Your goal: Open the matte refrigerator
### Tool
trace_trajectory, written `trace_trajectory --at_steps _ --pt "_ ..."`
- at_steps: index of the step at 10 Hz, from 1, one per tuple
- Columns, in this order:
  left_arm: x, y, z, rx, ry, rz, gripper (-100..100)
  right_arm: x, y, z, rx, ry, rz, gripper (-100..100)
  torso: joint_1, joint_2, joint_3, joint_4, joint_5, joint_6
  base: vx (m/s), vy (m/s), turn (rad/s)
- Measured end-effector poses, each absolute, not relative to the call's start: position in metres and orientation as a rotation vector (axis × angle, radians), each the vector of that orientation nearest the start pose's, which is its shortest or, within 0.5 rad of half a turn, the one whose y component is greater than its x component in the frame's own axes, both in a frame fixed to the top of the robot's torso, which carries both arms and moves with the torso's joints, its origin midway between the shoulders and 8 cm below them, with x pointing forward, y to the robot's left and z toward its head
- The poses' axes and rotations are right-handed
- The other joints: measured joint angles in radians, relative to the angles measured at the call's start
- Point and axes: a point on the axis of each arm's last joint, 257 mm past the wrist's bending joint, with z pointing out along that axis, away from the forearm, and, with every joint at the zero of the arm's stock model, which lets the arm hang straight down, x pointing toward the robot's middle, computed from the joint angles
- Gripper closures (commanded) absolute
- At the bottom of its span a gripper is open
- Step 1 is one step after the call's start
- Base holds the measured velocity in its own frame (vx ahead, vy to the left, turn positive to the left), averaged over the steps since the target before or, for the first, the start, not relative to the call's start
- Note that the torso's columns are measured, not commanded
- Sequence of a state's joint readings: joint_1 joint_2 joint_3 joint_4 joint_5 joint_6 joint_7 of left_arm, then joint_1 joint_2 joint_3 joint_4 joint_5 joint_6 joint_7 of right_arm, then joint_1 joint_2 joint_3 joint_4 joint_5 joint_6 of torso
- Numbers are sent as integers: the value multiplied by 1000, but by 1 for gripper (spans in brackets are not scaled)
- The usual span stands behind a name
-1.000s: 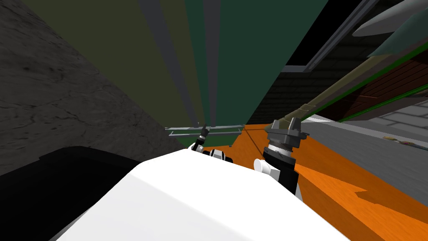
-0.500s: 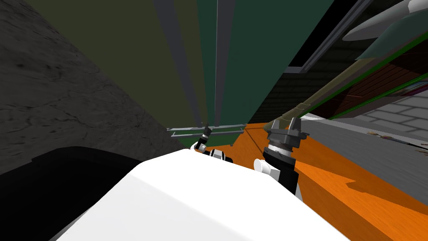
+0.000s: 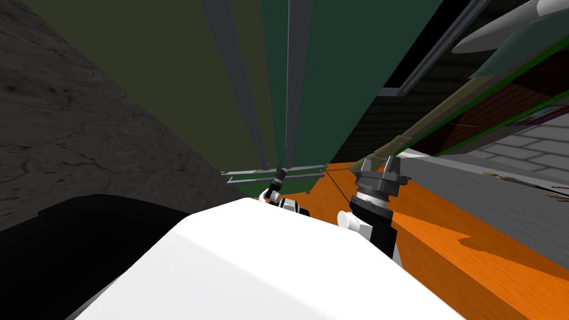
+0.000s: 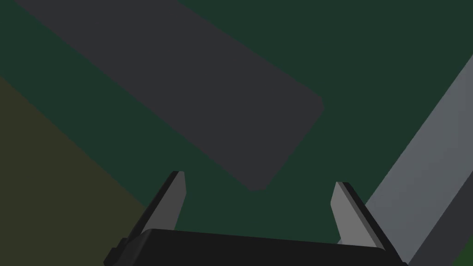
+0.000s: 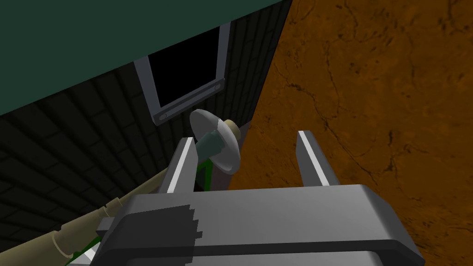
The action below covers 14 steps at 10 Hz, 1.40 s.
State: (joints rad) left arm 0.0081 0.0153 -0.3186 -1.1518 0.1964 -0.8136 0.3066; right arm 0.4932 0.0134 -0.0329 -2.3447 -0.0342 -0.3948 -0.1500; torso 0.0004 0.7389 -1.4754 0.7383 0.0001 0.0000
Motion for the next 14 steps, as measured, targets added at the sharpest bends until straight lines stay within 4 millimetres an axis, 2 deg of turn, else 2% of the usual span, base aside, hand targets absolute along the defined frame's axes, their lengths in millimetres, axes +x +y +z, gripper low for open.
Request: trace_trajectory --at_steps 2,6,7,10,12,14 --pt "474 91 -233 -1211 810 -1942 -100 346 -295 36 768 555 1425 0 0 0 0 0 0 0 -8 12 -7" --pt "485 85 -226 -1219 819 -1943 -100 346 -295 36 768 555 1426 0 -1 -6 -4 2 -1 1 9 0 22" --pt "486 85 -226 -1221 822 -1941 100 346 -295 36 768 555 1425 0 -1 -6 -4 0 -1 1 -5 2 -33" --pt "478 88 -227 -1206 802 -1949 100 346 -295 36 768 555 1426 0 -1 -4 -2 -2 0 0 -31 -64 54" --pt "481 106 -225 -1214 769 -1914 100 346 -295 36 768 555 1426 0 -13 4 3 0 -3 4 -92 -271 190" --pt "482 122 -229 -1230 744 -1876 100 346 -295 36 768 555 1426 0 -10 -2 -1 1 -2 7 -109 -265 165"
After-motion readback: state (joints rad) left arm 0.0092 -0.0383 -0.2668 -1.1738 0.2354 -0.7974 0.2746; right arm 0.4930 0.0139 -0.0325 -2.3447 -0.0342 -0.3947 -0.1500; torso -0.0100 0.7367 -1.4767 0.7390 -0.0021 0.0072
